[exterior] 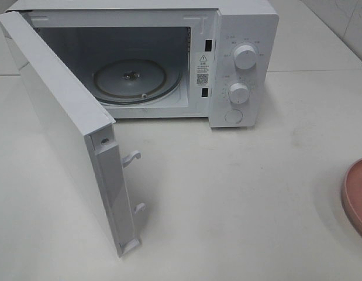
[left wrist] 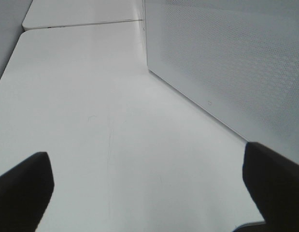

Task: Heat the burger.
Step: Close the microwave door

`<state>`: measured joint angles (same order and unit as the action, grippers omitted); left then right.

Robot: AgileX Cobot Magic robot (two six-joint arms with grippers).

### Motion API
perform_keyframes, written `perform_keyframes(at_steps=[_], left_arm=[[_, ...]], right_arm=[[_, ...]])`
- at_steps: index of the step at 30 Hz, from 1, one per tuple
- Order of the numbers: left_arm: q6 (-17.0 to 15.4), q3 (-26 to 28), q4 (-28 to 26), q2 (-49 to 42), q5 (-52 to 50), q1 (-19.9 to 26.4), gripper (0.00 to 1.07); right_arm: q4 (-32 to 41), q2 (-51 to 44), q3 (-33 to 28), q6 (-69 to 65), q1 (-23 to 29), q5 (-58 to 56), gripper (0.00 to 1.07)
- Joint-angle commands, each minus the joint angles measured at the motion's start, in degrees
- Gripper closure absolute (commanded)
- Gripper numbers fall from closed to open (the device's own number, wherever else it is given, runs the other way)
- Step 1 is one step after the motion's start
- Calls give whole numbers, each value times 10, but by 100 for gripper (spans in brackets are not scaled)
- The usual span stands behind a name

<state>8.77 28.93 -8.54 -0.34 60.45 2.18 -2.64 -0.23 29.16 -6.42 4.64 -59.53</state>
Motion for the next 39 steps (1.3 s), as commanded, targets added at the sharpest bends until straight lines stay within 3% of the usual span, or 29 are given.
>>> perform_keyframes(at_steps=[1,8,18,20,21,23,24,26,27,29,30,32,35,39], left_arm=[[-3,-1,-5,-10,-7,0,7],[-3,-1,-7,-10,-9,0,7],[-3,26,-7,57,-60,0,18],[-3,26,-10,92,-87,0,28],[-3,26,-10,92,-87,0,28],[-3,26,-20,124,-116,0,44],[-3,26,-20,124,-116,0,44],[-3,26,-38,171,-151,0,69],[-3,26,-38,171,-151,0,69],[-3,23,-45,210,-182,0,89],[-3,23,-45,210,-182,0,89],[-3,14,-53,249,-217,0,107],[-1,9,-54,262,-233,0,107],[5,-22,-56,317,-330,0,107]], right_arm=[[2,-15,-1,2,-3,1,32],[2,-15,-1,2,-3,1,32],[2,-15,-1,2,-3,1,32],[2,-15,-1,2,-3,1,32],[2,-15,-1,2,-3,1,32],[2,-15,-1,2,-3,1,32],[2,-15,-1,2,-3,1,32],[2,-15,-1,2,-3,1,32],[2,-15,-1,2,-3,1,32],[2,-15,-1,2,-3,1,32],[2,-15,-1,2,-3,1,32],[2,-15,-1,2,-3,1,32],[2,-15,-1,2,-3,1,32],[2,-15,-1,2,-3,1,32]])
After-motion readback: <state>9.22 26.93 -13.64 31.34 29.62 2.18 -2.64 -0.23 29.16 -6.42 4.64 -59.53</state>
